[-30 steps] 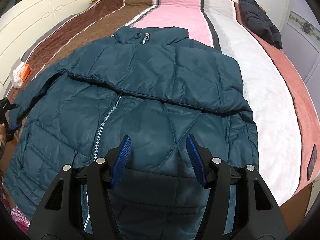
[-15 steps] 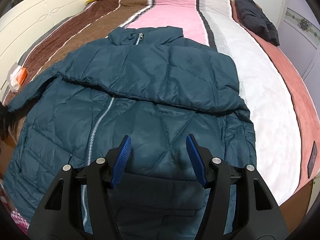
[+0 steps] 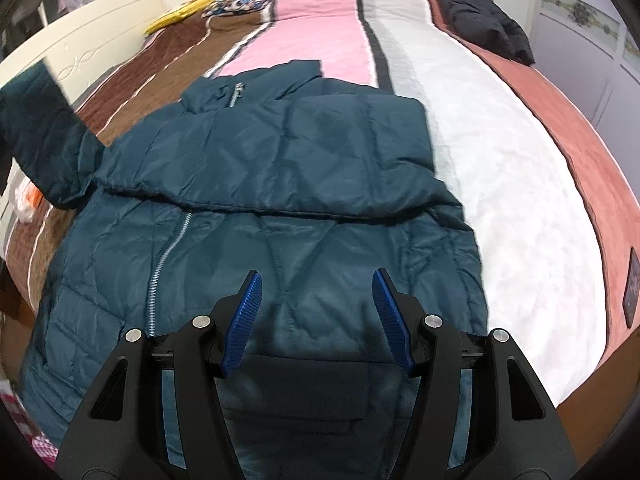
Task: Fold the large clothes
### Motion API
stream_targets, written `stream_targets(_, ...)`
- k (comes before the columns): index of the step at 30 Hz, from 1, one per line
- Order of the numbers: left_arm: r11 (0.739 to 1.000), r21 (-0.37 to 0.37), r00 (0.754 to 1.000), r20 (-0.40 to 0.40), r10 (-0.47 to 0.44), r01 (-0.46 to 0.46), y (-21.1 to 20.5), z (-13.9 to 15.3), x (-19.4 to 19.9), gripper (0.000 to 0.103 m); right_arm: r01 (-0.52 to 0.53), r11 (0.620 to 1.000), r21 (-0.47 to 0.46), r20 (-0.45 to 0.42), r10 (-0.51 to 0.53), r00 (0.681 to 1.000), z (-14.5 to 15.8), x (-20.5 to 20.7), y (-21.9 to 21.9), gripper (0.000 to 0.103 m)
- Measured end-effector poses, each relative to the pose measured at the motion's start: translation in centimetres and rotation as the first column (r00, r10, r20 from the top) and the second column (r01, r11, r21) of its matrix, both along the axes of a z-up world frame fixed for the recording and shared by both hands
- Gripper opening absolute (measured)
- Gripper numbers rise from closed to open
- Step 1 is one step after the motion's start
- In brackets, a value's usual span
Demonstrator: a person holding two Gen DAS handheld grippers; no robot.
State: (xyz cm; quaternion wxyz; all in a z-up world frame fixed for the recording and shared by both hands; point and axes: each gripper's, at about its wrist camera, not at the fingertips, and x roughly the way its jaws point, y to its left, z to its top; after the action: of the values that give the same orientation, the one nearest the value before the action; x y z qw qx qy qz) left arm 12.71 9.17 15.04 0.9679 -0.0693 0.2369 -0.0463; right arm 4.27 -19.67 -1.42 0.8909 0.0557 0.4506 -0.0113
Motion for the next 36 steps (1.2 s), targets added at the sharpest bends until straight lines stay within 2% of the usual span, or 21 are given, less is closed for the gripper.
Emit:
stream_targets(4, 0.988, 0.017, 0.982, -0.109, -0.152, 0.154, -6.4, -3.7, 1.8, 0.003, 0.036, 0.999, 0.013, 0.002, -0.036, 0.999, -0.1, -0.6, -1.9, 0.058)
stream_targets(7, 0.972, 0.026, 0.949, -0.222, -0.222, 0.233, -10.2, -7.9, 3.0, 0.003, 0.060, 0.998, 0.020, 0.000, -0.060, 0.998, -0.3, -0.9, -3.2, 0.058)
stream_targets(12, 0.951, 0.078, 0.892, -0.378, -0.249, 0.298, -13.4, -14.5, 3.7, 0.006, 0.090, 0.995, 0.037, -0.006, -0.090, 0.996, -0.5, -1.1, -4.6, 0.058)
stream_targets(14, 0.948, 0.067, 0.872, -0.417, -0.256, 0.311, -13.6, -15.8, 3.6, 0.023, 0.095, 0.995, 0.042, -0.008, -0.094, 0.996, -0.5, -1.1, -4.8, 0.058)
stream_targets(16, 0.943, 0.036, 0.852, -0.441, -0.281, 0.330, -13.7, -16.0, 2.9, 0.054, 0.093, 0.995, 0.043, -0.011, -0.092, 0.996, -0.7, -0.9, -4.9, 0.058)
stream_targets(18, 0.943, 0.022, 0.847, -0.446, -0.288, 0.331, -13.4, -15.9, 2.1, 0.063, 0.089, 0.995, 0.045, -0.018, -0.088, 0.996, -0.9, -0.7, -4.8, 0.058)
stream_targets(21, 0.937, -0.019, 0.832, -0.455, -0.319, 0.349, -12.2, -15.5, 0.7, 0.063, 0.078, 0.996, 0.050, -0.025, -0.077, 0.997, -1.1, -0.4, -4.3, 0.058)
stream_targets(25, 0.939, -0.095, 0.828, -0.448, -0.337, 0.331, -9.8, -15.2, -1.9, 0.063, 0.033, 0.999, 0.036, -0.020, -0.032, 0.999, -0.9, -0.1, -2.7, 0.058)
stream_targets(28, 0.950, -0.137, 0.847, -0.431, -0.312, 0.280, -7.3, -14.9, -3.5, 0.063, -0.037, 0.999, 0.016, -0.002, 0.037, 0.999, -0.2, 0.5, -0.4, 0.058)
stream_targets(31, 0.966, -0.149, 0.865, -0.432, -0.256, 0.212, -4.9, -14.9, -4.7, 0.063, -0.115, 0.993, -0.004, 0.023, 0.115, 0.993, 0.6, 1.0, 2.4, 0.058)
stream_targets(33, 0.973, -0.162, 0.875, -0.430, -0.222, 0.167, -3.2, -14.8, -5.3, 0.063, -0.195, 0.980, -0.023, 0.052, 0.196, 0.979, 1.5, 1.6, 5.2, 0.058)
stream_targets(36, 0.976, -0.184, 0.887, -0.421, -0.188, 0.119, -1.2, -14.5, -6.2, 0.063, -0.315, 0.947, -0.062, 0.099, 0.320, 0.942, 2.7, 2.1, 9.7, 0.058)
